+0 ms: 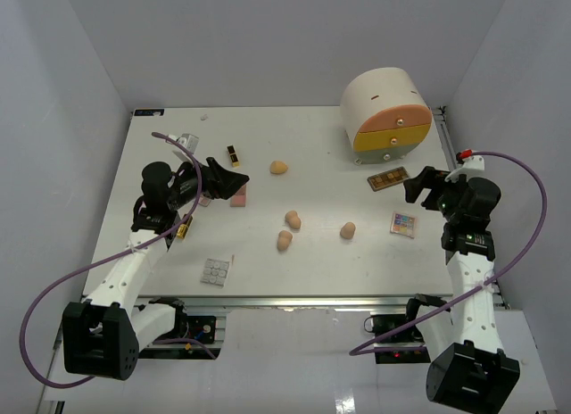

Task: Organize the makeup

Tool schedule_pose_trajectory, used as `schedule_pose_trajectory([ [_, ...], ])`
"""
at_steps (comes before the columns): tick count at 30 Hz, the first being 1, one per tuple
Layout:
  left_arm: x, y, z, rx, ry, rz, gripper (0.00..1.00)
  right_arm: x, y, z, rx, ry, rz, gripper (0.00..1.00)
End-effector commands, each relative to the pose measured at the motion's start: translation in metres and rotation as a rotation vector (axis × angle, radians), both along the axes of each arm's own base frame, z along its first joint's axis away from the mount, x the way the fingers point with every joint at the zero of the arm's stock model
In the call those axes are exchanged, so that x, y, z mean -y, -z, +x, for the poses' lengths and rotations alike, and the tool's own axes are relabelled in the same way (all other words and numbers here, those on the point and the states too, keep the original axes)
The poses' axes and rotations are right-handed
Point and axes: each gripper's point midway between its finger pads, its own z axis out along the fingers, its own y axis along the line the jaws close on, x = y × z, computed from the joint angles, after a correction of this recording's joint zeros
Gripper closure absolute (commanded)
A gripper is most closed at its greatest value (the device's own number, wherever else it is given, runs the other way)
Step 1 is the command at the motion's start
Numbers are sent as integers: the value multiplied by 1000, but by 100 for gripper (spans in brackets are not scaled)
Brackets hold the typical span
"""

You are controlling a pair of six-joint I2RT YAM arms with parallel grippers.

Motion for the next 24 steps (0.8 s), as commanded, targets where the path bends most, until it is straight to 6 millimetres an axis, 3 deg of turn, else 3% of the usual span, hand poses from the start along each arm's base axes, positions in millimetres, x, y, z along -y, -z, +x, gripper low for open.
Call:
schedule_pose_trajectory([
  [1, 1, -33, -3, 82, 7, -18, 2, -24, -15, -6, 107, -198, -81, 10],
  [4, -2, -34, -2, 77, -17, -14, 2, -41, -1, -15, 131, -345, -148, 10],
  [7, -5, -33, 1, 69, -47, 2, 2, -74, 5, -36, 208, -621, -213, 10],
  [9, -7, -32, 3, 64, -67, 10, 2, -77, 3, -36, 197, -658, -214, 10],
  [15, -10, -23, 8, 29, -92, 22, 2, -46, -30, 17, 67, -459, -106, 8],
  [17, -10, -23, 9, 28, -91, 26, 2, -43, -56, 34, 61, -427, -46, 4],
  [19, -12, -21, 11, 26, -103, 35, 2, -41, -75, 54, 48, -395, 53, 14],
  [24, -15, -20, 12, 26, -120, 48, 2, -29, -94, 92, 66, -273, 169, 19],
])
